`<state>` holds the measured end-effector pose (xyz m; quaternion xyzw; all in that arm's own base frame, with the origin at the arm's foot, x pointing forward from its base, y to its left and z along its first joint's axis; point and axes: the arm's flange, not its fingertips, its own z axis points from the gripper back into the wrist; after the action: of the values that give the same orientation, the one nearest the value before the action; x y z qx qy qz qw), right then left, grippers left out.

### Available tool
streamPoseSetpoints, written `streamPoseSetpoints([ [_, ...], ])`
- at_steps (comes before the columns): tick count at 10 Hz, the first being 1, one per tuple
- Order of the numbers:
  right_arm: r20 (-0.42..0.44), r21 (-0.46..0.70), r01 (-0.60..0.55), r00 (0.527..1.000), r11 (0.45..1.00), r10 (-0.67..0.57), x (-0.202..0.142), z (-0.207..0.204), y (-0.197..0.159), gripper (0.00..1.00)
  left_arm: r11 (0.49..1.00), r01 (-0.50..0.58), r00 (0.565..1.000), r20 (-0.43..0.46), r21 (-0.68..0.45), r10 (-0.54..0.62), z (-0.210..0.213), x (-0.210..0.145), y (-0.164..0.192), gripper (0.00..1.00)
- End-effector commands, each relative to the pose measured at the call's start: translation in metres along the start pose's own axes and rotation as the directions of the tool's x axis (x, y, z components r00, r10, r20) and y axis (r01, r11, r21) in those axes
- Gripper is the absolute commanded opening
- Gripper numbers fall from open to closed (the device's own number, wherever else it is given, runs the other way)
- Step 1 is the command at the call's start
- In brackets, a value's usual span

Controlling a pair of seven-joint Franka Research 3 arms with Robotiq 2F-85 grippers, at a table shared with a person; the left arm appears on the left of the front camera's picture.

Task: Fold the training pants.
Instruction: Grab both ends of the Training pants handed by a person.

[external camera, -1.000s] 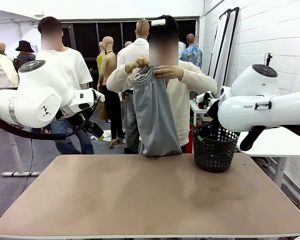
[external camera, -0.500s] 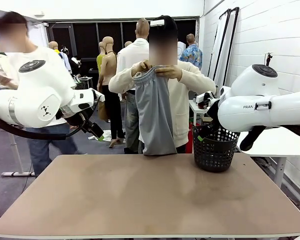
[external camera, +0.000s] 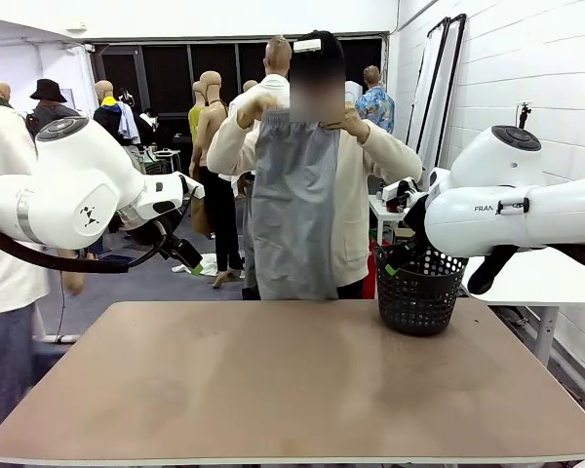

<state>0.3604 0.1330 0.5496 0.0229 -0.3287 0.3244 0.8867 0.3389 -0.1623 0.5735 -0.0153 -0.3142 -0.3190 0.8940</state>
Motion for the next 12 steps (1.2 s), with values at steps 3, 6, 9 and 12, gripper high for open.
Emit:
streamPoseSetpoints([
  [3, 0.001, 0.008, -0.001, 1.0, 1.0, 0.001, -0.0008, -0.0011, 0.0003, 1.0, 1.0, -0.001, 1.0, -0.001, -0.002, 0.001, -0.0005, -0.0004, -0.0001, 1.0],
  [6, 0.001, 0.008, -0.001, 1.0, 1.0, 0.001, -0.0008, -0.0011, 0.0003, 1.0, 1.0, -0.001, 1.0, -0.001, -0.002, 0.001, -0.0005, -0.0004, -0.0001, 1.0],
  [9, 0.001, 0.008, -0.001, 1.0, 1.0, 0.001, -0.0008, -0.0011, 0.0003, 1.0, 1.0, -0.001, 1.0, -0.001, -0.002, 0.001, -0.0005, -0.0004, -0.0001, 1.0],
  [12, 0.001, 0.008, -0.001, 1.0, 1.0, 0.001, -0.0008, -0.0011, 0.0003, 1.0, 1.0, -0.001, 1.0, -0.001, -0.002, 0.001, -0.0005, -0.0004, -0.0001, 1.0],
])
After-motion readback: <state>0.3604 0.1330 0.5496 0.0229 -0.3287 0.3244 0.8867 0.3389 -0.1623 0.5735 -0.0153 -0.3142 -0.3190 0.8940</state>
